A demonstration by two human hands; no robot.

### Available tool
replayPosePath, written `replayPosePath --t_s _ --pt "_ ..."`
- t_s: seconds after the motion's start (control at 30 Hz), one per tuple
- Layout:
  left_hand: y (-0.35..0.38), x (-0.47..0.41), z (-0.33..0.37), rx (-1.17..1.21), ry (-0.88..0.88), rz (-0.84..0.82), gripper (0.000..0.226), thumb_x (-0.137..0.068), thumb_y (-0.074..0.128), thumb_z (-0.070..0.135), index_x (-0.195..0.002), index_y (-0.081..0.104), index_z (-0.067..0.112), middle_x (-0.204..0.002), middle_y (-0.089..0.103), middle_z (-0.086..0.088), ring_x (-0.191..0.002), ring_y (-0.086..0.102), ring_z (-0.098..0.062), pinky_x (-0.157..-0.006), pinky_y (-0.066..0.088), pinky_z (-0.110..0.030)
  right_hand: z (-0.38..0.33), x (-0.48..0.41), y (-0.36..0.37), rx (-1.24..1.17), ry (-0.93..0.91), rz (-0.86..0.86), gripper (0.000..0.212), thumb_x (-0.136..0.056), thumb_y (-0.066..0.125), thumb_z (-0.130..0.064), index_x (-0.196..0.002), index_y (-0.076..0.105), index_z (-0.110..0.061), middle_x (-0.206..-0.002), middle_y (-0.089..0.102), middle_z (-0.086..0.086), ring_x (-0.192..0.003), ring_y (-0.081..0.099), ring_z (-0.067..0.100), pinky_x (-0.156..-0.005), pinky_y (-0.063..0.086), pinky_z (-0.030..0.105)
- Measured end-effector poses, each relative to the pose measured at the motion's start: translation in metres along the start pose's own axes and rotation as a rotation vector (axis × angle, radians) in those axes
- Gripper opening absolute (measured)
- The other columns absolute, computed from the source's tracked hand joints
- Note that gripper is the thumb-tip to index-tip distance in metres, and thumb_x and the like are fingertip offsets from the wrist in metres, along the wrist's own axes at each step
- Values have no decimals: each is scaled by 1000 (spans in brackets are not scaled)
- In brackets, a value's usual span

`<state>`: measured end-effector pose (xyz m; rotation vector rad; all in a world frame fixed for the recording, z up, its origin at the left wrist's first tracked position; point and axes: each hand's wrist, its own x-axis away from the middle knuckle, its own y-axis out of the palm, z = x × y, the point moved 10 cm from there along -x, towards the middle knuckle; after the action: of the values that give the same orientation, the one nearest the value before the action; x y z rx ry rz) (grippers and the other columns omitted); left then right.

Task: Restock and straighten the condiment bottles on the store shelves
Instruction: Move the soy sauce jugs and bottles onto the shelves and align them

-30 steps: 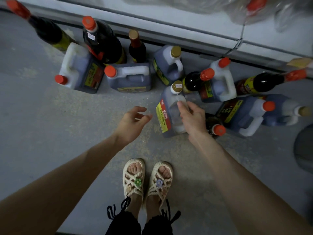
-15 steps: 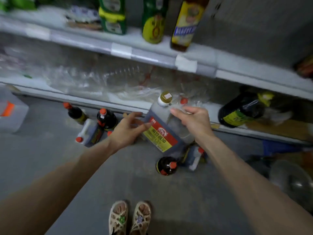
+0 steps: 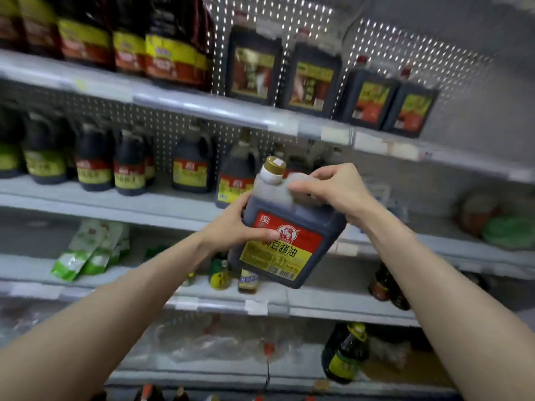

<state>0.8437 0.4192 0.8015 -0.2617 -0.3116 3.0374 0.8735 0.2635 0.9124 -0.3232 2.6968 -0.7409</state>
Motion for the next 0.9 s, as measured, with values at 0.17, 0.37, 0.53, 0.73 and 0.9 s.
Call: replayPosePath --t_s 0.17,0.37,0.53,0.73,0.9 --pt "-22 -6 125 -35 145 2 92 -53 90 29 -132 45 21 -116 67 4 -102 67 -10 -89 55 -34 -108 -7 -64 74 -156 67 33 -63 87 -39 -59 67 -12 -52 51 -1 -48 41 6 -49 32 22" --pt "-31 -12 211 -58 280 25 81 -59 89 23 -128 48 18 -114 69 -2 -99 69 -13 -84 57 -34 -184 -1 -116 166 -273 129 32 -67 85 -36 -77 75 -8 -68 66 1 -60 56 10 -55 42 24" --pt "-21 -31 236 -64 310 42 85 -55 91 32 -127 47 21 -110 71 2 -97 70 -12 -81 57 -33 -194 -11 -147 182 -313 165 31 -66 85 -37 -74 74 -9 -69 69 3 -61 59 13 -56 45 26" --pt "10 -68 230 -60 311 94 86 -52 92 38 -126 49 23 -112 70 1 -99 69 -13 -88 56 -40 -164 -37 -177 201 -352 137 29 -66 86 -36 -75 75 -10 -69 68 0 -59 58 8 -52 42 20" --pt "46 -102 205 -57 278 163 91 -51 93 42 -129 49 25 -113 70 2 -101 69 -14 -88 56 -41 -118 -69 -197 232 -367 62 30 -66 86 -38 -76 75 -11 -70 68 -1 -62 58 7 -53 42 18"
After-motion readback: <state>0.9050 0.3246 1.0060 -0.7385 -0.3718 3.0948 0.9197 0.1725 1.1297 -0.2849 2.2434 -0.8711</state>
